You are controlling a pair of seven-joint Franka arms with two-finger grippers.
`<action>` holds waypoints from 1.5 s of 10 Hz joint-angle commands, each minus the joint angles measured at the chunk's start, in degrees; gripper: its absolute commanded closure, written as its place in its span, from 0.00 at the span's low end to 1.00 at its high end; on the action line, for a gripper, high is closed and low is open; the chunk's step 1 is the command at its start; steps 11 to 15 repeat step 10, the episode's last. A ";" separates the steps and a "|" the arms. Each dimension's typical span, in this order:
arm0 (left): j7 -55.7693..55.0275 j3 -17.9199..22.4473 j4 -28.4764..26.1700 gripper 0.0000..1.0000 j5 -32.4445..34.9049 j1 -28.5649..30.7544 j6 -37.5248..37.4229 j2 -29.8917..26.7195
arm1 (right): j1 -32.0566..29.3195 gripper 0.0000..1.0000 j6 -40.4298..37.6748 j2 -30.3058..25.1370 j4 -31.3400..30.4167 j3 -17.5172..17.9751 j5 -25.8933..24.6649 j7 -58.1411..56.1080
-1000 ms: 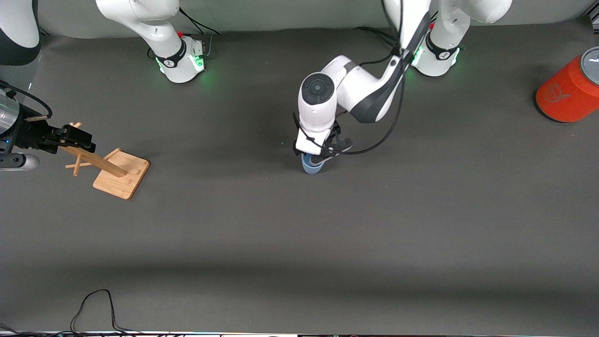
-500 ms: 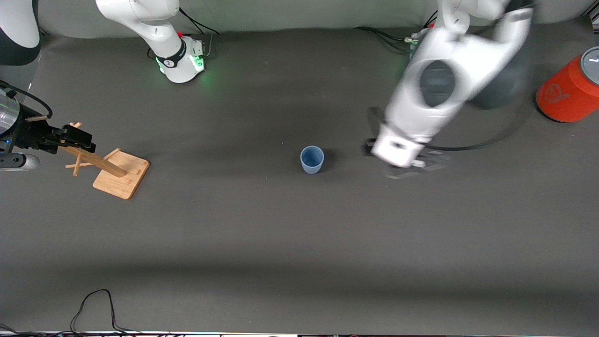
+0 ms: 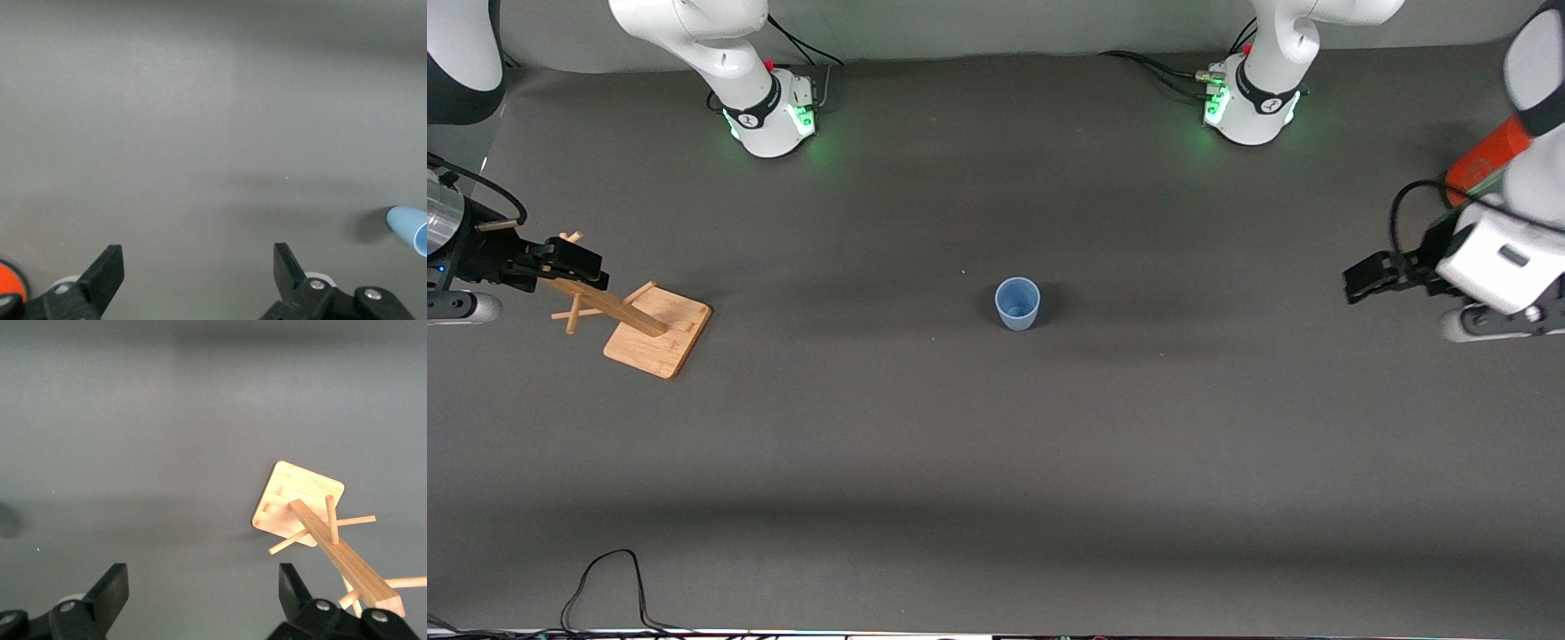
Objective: Rotate and upright cup with both arms
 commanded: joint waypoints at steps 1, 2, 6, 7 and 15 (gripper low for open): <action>2.55 -0.87 -1.33 0.00 3.28 2.51 -2.33 -4.73 | 0.71 0.00 0.80 -0.43 -0.42 -0.57 -0.85 -0.69; 5.25 -1.31 -5.18 0.00 3.47 4.60 -2.34 -8.59 | 0.71 0.00 0.80 -0.43 -0.42 -0.57 -0.85 -0.69; 10.99 -8.33 -6.09 0.00 3.56 11.46 -6.91 -10.03 | 0.71 0.00 0.89 -0.42 -0.42 -0.57 -0.85 -0.69; 11.69 -9.82 -6.27 0.00 3.04 13.13 -6.91 -9.60 | 0.71 0.00 0.89 -0.43 -0.42 -0.57 -0.85 -0.69; 11.78 -10.01 -6.80 0.00 3.03 13.93 -5.33 -9.33 | 0.71 0.00 0.89 -0.43 -0.50 -0.57 -0.86 -0.69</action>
